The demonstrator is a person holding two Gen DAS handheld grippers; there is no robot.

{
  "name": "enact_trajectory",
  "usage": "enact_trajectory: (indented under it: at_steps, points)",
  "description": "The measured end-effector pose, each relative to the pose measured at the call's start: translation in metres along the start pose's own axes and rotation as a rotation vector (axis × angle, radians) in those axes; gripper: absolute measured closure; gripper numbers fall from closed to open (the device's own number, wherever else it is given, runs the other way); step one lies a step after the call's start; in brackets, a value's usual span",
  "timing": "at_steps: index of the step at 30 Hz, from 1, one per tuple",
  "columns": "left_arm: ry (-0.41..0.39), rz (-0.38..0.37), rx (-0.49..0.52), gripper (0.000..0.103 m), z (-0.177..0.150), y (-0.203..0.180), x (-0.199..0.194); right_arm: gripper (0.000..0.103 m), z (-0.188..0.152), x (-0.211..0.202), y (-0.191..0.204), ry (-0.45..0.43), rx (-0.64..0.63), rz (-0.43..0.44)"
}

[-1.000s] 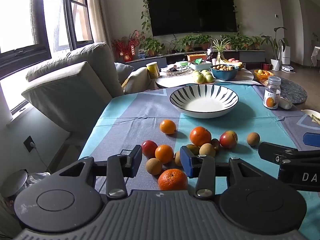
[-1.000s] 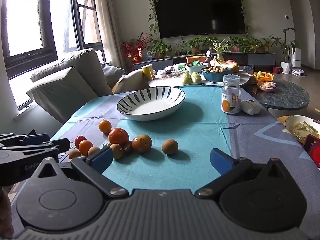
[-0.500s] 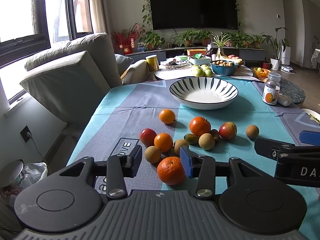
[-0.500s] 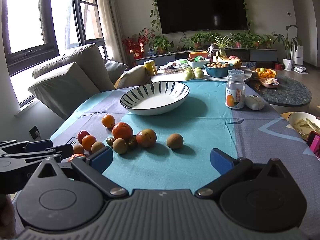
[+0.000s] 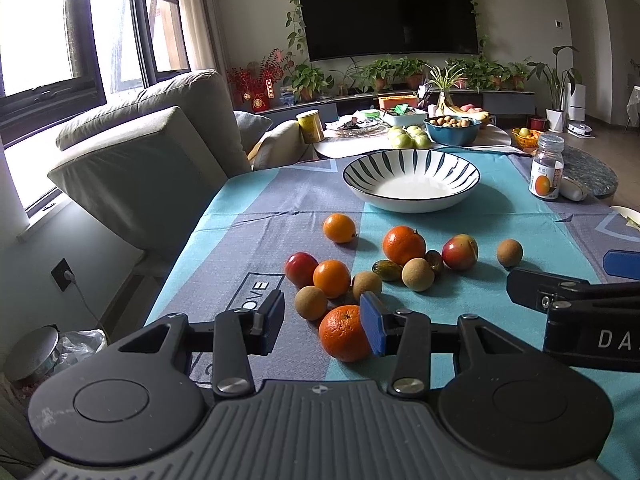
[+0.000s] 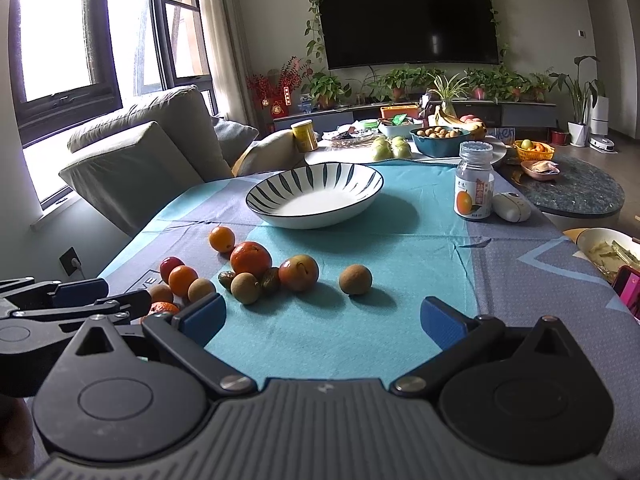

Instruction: Organize fruits

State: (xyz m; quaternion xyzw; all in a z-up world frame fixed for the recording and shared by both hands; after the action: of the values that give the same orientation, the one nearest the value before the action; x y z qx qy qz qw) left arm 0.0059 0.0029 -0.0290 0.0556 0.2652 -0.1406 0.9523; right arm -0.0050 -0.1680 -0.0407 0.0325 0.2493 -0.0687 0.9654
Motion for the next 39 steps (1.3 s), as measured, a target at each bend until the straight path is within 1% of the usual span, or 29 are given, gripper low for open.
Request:
enact_trajectory:
  at_steps: [4,12,39]
  points:
    - [0.000,-0.003,-0.004,0.063,-0.0003,0.0003,0.0000,0.024,0.0000,0.0001,0.0002,-0.001,0.001,-0.002]
    - [0.002,-0.038,-0.025,0.063,-0.0026,0.0024,-0.0012,0.024,-0.0007,-0.0013,0.0014,-0.003,0.003,-0.003]
    - [0.006,-0.032,-0.015,0.063,-0.0052,0.0025,-0.0012,0.024,0.0001,-0.0053,0.0005,-0.028,-0.003,-0.007]
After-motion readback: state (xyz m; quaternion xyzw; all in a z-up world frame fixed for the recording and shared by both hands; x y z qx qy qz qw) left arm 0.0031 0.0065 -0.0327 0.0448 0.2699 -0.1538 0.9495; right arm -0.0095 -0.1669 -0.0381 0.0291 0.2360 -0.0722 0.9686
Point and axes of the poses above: each gripper's, at about its wrist camera, not at the fingertips, and x roughly the way its jaws point, y to its left, z to its top, the point moved 3 cm from there along x, roughly the way its jaws point, and after that the axes turned 14 degrees about -z, right-handed, at the moved point
